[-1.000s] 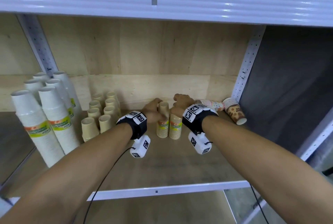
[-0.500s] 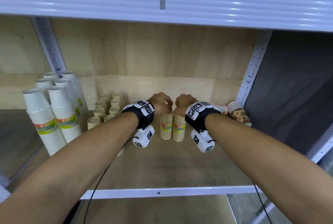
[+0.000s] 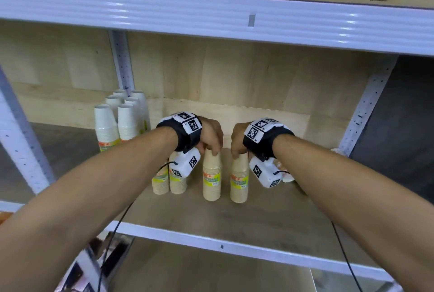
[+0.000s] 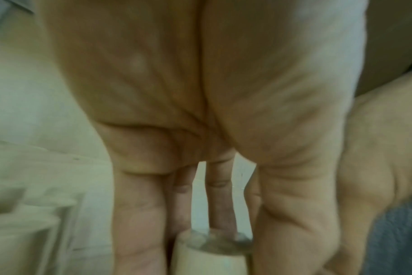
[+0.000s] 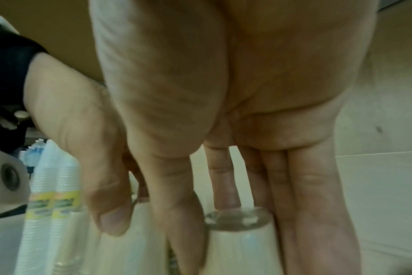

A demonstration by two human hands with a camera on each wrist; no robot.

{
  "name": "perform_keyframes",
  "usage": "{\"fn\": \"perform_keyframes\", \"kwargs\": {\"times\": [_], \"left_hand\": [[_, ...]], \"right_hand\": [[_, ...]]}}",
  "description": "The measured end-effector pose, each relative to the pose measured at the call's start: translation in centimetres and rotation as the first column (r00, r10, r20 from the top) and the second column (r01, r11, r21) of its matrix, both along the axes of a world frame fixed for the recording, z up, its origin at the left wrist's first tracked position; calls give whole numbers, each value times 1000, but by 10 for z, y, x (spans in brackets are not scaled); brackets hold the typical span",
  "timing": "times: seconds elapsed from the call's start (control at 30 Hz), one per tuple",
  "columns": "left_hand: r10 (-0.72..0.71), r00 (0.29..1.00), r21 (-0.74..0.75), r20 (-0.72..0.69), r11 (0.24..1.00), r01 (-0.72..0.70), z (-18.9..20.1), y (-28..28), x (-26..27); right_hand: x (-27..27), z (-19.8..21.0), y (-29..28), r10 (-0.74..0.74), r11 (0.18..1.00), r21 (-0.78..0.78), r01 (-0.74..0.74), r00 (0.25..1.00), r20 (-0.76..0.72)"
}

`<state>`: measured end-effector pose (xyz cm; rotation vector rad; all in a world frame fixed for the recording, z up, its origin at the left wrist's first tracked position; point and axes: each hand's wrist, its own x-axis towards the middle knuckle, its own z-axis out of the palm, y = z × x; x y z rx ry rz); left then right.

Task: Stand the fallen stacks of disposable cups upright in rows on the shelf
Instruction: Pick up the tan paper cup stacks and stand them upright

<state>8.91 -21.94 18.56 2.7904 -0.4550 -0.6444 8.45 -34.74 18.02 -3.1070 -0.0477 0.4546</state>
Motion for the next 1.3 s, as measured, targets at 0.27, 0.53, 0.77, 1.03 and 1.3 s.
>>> {"fn": "perform_keyframes", "kwargs": {"times": [0.27,0.53,0.77,1.03,1.3], "left_hand": [[73,997,90,-40,994,-69,12,65,-32],[171,985,112,-28,980,-167,6,121,-42],[220,975,80,-2,972,-219,-11,141,-45],[227,974,16,18,974,-227,-24,147,-45],[242,968,-2,69,970,-243,-8,149,-39]], "right_hand": [[-26,18,65,183,977,139,-160,969,-169],[-47,11,108,291,929,276,-247,948,-131],[-50,-1,127,306,904,337,-265,949,-75],[-39,-11,133,324,877,357,-321,945,55],[-29,-10,127,304,858,399,-323,946,112]]}}
